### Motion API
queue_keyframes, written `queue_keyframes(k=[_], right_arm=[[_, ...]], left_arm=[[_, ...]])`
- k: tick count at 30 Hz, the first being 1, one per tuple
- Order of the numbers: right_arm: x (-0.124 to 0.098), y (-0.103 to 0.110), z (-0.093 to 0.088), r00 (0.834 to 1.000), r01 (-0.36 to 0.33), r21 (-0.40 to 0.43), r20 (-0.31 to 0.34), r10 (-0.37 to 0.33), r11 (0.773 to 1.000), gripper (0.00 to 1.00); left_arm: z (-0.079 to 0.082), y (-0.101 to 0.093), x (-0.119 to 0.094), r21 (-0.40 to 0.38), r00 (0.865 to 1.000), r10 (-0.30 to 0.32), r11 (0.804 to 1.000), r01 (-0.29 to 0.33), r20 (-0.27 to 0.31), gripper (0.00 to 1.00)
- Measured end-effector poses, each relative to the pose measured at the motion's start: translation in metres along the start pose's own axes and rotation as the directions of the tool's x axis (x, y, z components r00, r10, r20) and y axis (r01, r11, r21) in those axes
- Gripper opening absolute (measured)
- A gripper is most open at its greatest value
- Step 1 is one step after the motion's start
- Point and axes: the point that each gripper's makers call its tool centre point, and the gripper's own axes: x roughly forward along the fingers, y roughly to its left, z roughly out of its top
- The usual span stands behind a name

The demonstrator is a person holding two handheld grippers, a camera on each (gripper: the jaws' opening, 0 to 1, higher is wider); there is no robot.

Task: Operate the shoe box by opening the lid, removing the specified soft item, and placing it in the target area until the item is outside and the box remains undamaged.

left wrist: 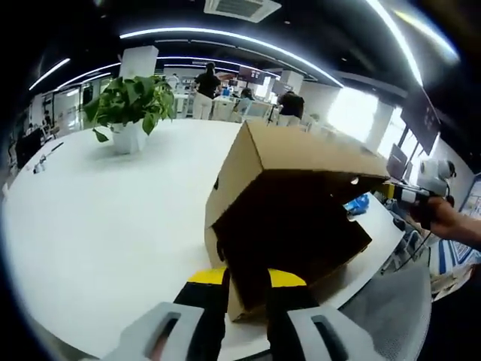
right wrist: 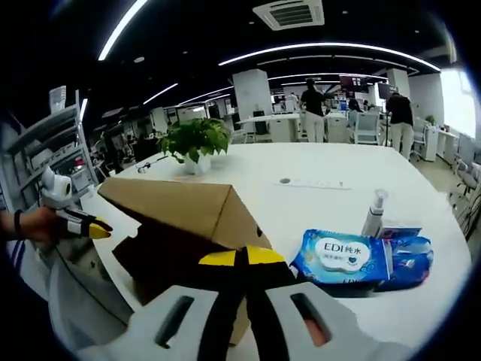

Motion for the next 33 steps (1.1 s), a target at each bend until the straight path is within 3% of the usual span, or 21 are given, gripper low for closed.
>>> queue_keyframes(k=[19, 33], right_arm=[[0.003, 0.001, -0.063, 0.992, 0.009, 0.121, -0.129, 0.007, 0.993, 0.00], [-0.002, -0.004, -0.085, 0.987, 0.036, 0.180, -0.159, -0.007, 0.983, 0.00]], left_arm=[[-0.029, 0.001, -0.006, -0.015, 0.997, 0.003, 1.000, -0.004, -0.073, 0.19], [-0.041, 0.017, -0.007, -0.093, 0.993, 0.051, 0.994, -0.062, -0.110, 0.19]])
